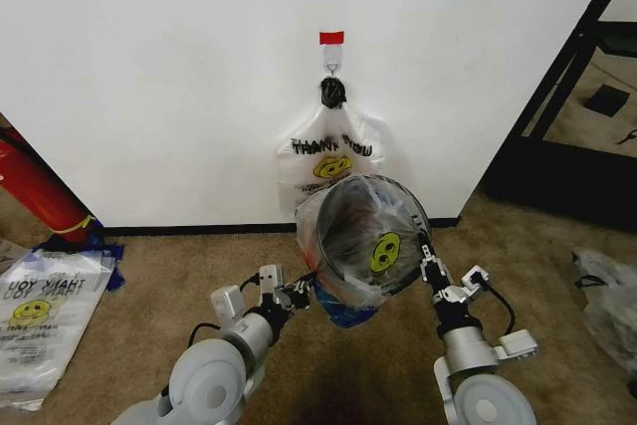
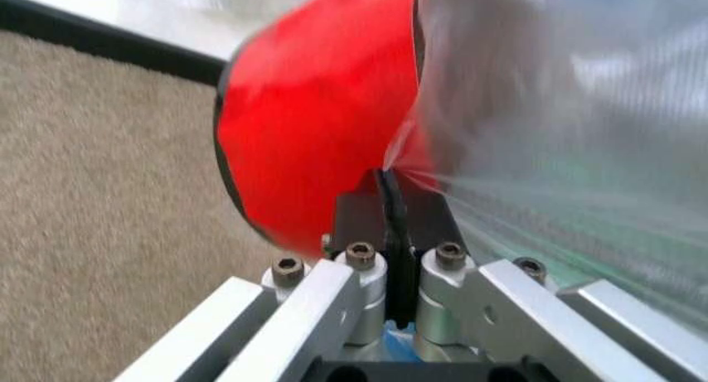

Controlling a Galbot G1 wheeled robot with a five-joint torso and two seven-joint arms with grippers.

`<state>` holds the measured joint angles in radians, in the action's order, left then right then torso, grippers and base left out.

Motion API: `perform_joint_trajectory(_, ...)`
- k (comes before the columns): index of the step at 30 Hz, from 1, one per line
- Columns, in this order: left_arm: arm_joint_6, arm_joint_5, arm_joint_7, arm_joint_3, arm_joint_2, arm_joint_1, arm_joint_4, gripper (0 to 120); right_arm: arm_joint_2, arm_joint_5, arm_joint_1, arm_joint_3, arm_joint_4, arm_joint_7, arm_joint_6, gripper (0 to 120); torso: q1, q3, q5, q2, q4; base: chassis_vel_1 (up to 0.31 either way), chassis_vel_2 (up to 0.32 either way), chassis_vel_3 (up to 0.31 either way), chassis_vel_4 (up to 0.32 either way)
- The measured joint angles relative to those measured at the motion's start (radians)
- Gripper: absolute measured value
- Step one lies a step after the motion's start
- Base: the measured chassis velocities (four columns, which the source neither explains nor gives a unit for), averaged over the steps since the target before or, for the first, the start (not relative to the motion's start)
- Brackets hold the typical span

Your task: Pick up the garbage bag from the wall and place it over the trash bin.

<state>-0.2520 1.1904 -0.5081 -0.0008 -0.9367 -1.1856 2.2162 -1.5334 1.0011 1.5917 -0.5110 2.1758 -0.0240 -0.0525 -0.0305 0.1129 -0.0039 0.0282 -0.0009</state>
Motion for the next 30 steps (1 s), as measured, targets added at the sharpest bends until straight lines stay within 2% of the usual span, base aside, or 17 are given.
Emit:
perform_joint_trajectory(2,0.000,-0.001,-0.003,-0.008,0.004,0.000,0.000,3,0.000,-0.001,0.001,0.000,-0.001,-0.001,0.002,1,0.000,0.000,-0.0001,0.000,0.0000,0.000,0.000,0.000,0.000)
perform_joint_trajectory(4,0.000,-0.011,-0.006,-0.015,0.009,-0.005,0.001,10,0.000,-0.002,0.000,-0.001,-0.005,-0.004,0.004,1,0.000,0.000,0.0000,0.000,0.0000,0.000,0.000,0.000,0.000)
perform_joint_trajectory(5,-0.001,-0.029,-0.008,-0.021,0.017,-0.014,0.007,18,0.001,-0.002,-0.002,-0.003,-0.012,-0.004,0.006,1,0.000,0.000,-0.0001,0.000,0.0001,0.000,0.000,0.000,0.000)
perform_joint_trajectory(8,-0.005,-0.047,-0.014,-0.028,0.031,-0.027,0.021,25,0.001,-0.002,-0.007,-0.008,-0.017,-0.004,0.008,1,0.000,0.000,0.0000,0.000,0.0001,0.000,0.000,0.000,0.000)
perform_joint_trajectory(15,-0.024,-0.092,-0.028,-0.061,0.070,-0.095,0.125,54,0.004,0.014,-0.043,-0.036,-0.051,0.000,0.011,1,0.000,0.000,0.0000,0.000,0.0000,0.000,0.000,0.000,0.000)
perform_joint_trajectory(16,-0.024,-0.092,-0.028,-0.061,0.070,-0.095,0.125,54,0.004,0.014,-0.043,-0.036,-0.051,0.000,0.011,1,0.000,0.000,0.0000,0.000,0.0000,0.000,0.000,0.000,0.000)
perform_joint_trajectory(19,-0.027,-0.106,-0.039,-0.087,0.081,-0.116,0.167,66,0.008,0.017,-0.052,-0.045,-0.064,0.001,0.016,1,0.000,0.000,0.0000,0.000,0.0001,0.000,0.000,0.000,0.000)
perform_joint_trajectory(22,-0.011,-0.155,-0.032,-0.121,0.094,-0.136,0.203,79,0.014,0.007,-0.053,-0.051,-0.074,-0.001,0.029,1,0.000,0.000,0.0000,0.000,0.0001,0.000,0.000,0.000,0.000)
perform_joint_trajectory(23,-0.011,-0.155,-0.032,-0.121,0.094,-0.136,0.203,79,0.014,0.007,-0.053,-0.051,-0.074,-0.001,0.029,1,0.000,0.000,0.0000,0.000,0.0001,0.000,0.000,0.000,0.000)
perform_joint_trajectory(26,-0.011,-0.165,-0.030,-0.115,0.104,-0.115,0.238,91,0.015,-0.028,-0.054,-0.049,-0.077,-0.005,0.043,1,0.000,0.000,0.0000,0.000,0.0003,0.000,0.000,0.000,0.000)
perform_joint_trajectory(27,-0.014,-0.164,-0.030,-0.102,0.108,-0.099,0.245,92,0.014,-0.038,-0.054,-0.048,-0.077,-0.006,0.047,1,0.000,0.000,0.0000,0.000,0.0001,0.000,0.000,0.000,0.000)
perform_joint_trajectory(29,-0.021,-0.148,-0.036,-0.052,0.116,-0.046,0.261,84,0.008,-0.069,-0.056,-0.041,-0.077,-0.008,0.057,1,0.000,0.000,0.0000,0.000,-0.0001,0.000,0.000,0.000,0.000)
perform_joint_trajectory(30,-0.021,-0.148,-0.036,-0.052,0.116,-0.046,0.261,84,0.008,-0.069,-0.056,-0.041,-0.077,-0.008,0.057,1,0.000,0.000,0.0000,0.000,-0.0001,0.000,0.000,0.000,0.000)
